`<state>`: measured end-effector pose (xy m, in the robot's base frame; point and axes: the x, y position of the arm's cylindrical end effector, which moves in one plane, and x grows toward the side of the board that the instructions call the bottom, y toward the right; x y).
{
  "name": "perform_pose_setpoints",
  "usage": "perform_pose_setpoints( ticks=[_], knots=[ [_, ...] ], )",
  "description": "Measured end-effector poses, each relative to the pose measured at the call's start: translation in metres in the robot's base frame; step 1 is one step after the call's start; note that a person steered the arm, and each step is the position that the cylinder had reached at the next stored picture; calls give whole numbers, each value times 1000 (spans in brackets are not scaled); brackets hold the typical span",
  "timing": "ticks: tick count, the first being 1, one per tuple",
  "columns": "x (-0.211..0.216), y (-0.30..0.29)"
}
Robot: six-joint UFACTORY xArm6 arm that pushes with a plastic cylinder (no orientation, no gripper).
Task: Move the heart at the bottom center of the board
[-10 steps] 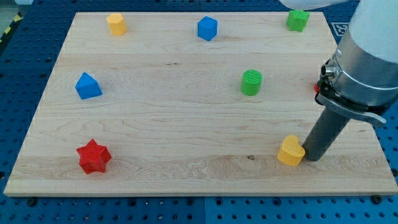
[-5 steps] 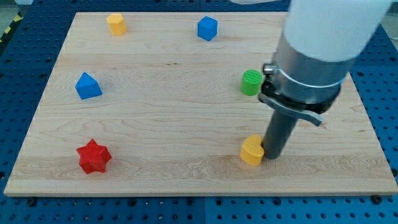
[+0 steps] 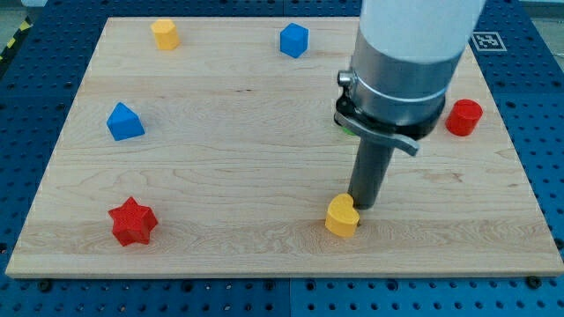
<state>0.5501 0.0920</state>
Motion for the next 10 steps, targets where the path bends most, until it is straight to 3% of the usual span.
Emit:
perform_pose_setpoints(
  ticks=[3,5,9,10],
  knots=[
    [26,15],
    [6,1],
    [10,-36],
    [-22,-36]
  ],
)
